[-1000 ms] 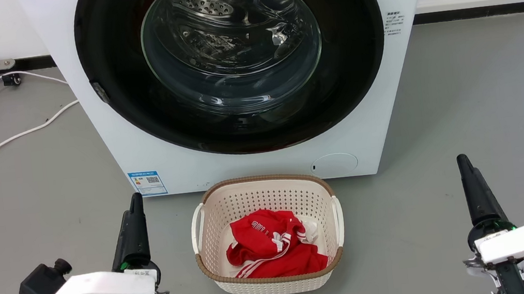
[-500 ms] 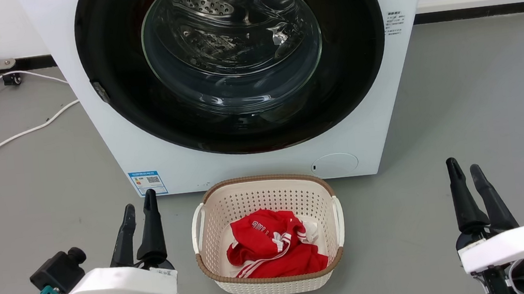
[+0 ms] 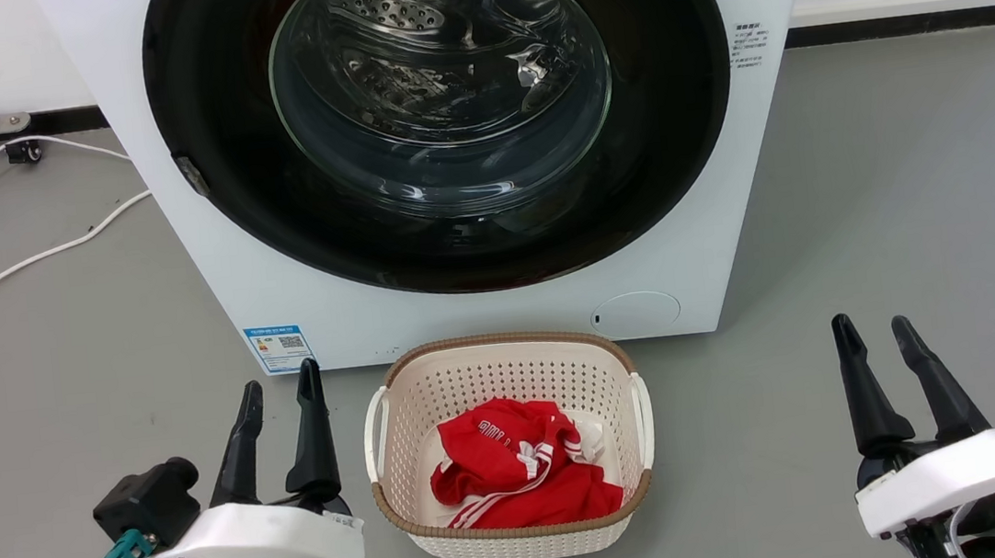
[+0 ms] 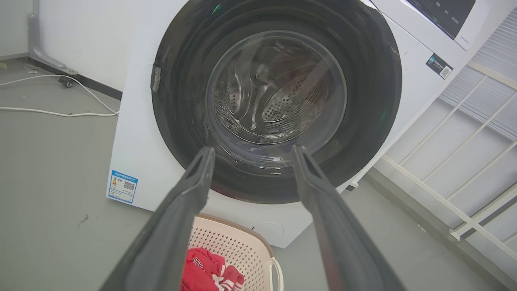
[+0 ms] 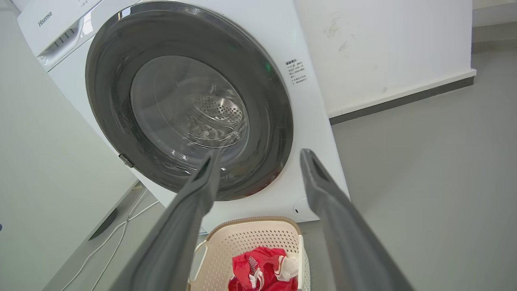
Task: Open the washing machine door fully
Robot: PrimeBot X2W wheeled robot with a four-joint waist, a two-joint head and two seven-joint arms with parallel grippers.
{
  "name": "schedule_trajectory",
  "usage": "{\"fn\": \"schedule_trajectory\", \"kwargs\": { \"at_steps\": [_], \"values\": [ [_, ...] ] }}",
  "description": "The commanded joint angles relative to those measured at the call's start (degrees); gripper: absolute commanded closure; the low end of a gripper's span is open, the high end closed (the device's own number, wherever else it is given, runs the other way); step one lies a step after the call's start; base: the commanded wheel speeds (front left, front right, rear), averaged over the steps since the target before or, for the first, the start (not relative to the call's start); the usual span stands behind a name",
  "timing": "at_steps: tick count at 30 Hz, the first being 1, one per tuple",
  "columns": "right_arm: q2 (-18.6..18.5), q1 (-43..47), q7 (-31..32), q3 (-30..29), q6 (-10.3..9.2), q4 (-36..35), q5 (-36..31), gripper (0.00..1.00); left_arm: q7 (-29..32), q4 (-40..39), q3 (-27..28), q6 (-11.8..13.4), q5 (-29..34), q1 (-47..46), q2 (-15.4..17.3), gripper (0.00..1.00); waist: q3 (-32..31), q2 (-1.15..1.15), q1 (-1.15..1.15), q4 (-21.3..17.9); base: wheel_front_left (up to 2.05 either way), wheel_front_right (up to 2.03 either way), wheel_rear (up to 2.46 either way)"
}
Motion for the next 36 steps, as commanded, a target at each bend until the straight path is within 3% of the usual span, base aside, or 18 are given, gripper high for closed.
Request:
{"fn": "schedule_trajectory", "kwargs": {
  "at_steps": [1,18,36],
  "values": [
    [0.1,0.0,0.0,0.0,0.00,-0.9,-1.8,0.00,-0.7,-0.3,-0.2,0.3,2.1,-1.3,0.1,0.00,0.0,0.00,0.00,0.0,0.00,0.00,0.00],
    [0.2,0.6,-0.3,-0.4,0.00,-3.1,-12.6,0.00,-2.9,0.2,-1.6,1.8,14.4,-1.6,1.0,0.00,0.2,0.00,0.00,-0.2,0.00,0.00,0.00],
    [0.3,1.5,0.2,-0.5,-0.01,-4.6,-20.6,0.00,-5.1,-0.3,-3.2,3.3,23.4,-1.3,1.7,0.00,0.2,0.00,0.00,-0.4,0.00,0.00,0.00]
  ]
}}
